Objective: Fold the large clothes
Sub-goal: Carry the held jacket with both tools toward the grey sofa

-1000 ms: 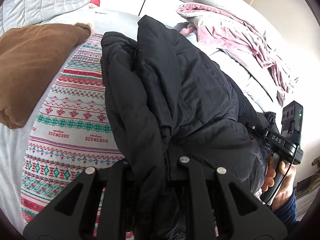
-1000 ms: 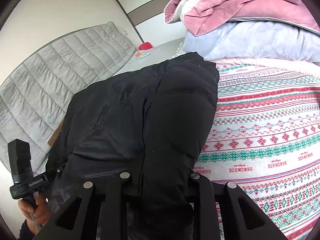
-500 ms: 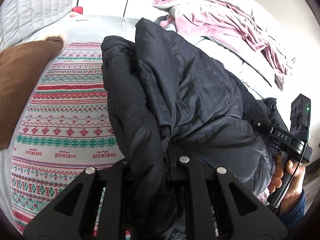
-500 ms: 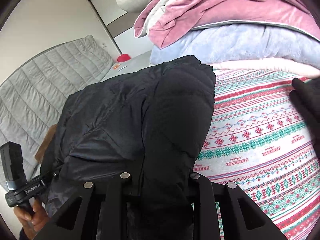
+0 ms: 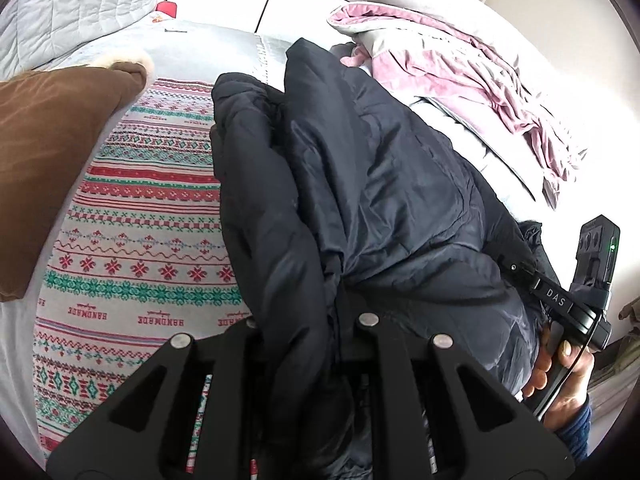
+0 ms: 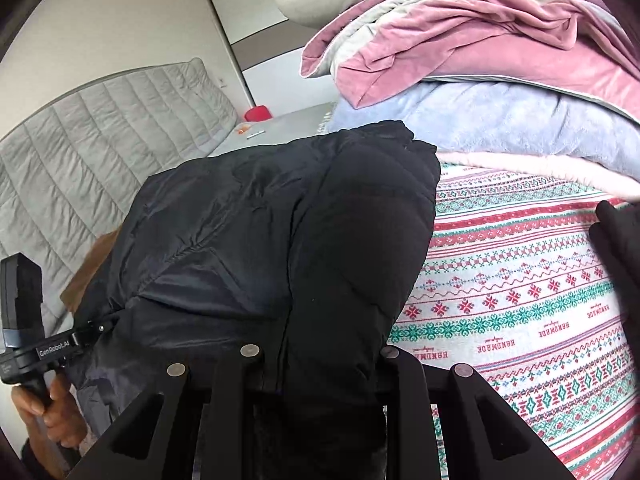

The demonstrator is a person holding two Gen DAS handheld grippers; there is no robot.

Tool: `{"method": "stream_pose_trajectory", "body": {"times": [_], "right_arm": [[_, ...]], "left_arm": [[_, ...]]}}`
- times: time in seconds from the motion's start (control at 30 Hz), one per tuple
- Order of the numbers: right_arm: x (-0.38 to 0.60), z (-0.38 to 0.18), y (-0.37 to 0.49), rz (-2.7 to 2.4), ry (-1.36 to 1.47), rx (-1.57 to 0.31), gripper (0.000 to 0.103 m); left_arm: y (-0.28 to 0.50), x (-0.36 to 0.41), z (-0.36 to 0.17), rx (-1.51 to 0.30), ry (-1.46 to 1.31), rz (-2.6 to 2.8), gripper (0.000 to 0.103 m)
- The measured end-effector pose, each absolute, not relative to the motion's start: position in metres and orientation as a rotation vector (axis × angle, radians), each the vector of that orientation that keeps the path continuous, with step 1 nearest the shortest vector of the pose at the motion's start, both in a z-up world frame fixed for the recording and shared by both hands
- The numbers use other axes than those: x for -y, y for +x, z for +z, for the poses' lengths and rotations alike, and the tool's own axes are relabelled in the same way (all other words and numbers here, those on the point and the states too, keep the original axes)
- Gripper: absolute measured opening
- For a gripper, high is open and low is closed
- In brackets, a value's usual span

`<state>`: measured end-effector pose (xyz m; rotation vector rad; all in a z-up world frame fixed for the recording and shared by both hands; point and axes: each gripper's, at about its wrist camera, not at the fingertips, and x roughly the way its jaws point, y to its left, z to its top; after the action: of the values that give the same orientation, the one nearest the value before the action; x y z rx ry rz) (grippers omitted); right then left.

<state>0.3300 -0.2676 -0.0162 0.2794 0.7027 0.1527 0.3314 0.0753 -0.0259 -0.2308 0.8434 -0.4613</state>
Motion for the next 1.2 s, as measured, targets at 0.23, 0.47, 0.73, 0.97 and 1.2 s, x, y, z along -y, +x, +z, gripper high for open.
{"method": "stream_pose_trajectory", "body": {"times": [0.23, 0.47, 0.73, 0.97, 1.2], "right_arm": [[0.264, -0.009, 0.329, 0.146, 0.281, -0.712, 0.023], [0.227, 0.04, 0.352, 0.205, 0.225, -0.639, 0.023], [0.138, 0.095, 0.399, 0.335, 0.191, -0.543, 0.022], [0.05, 0.105, 0.452, 0.449, 0.25, -0.525, 0.022], [-0.039, 0.091, 0.489, 0.515, 0.351, -0.564, 0.022]], "left_arm": [[0.331, -0.078, -0.022, -0.844, -0.226, -0.454, 0.015], [0.338, -0.12, 0.023, -0.75, -0.266, -0.427, 0.016], [0.362, -0.205, 0.093, -0.642, -0.221, -0.324, 0.016], [0.387, -0.284, 0.133, -0.586, -0.151, -0.179, 0.016], [0.42, -0.366, 0.136, -0.609, -0.155, -0.042, 0.016]]}}
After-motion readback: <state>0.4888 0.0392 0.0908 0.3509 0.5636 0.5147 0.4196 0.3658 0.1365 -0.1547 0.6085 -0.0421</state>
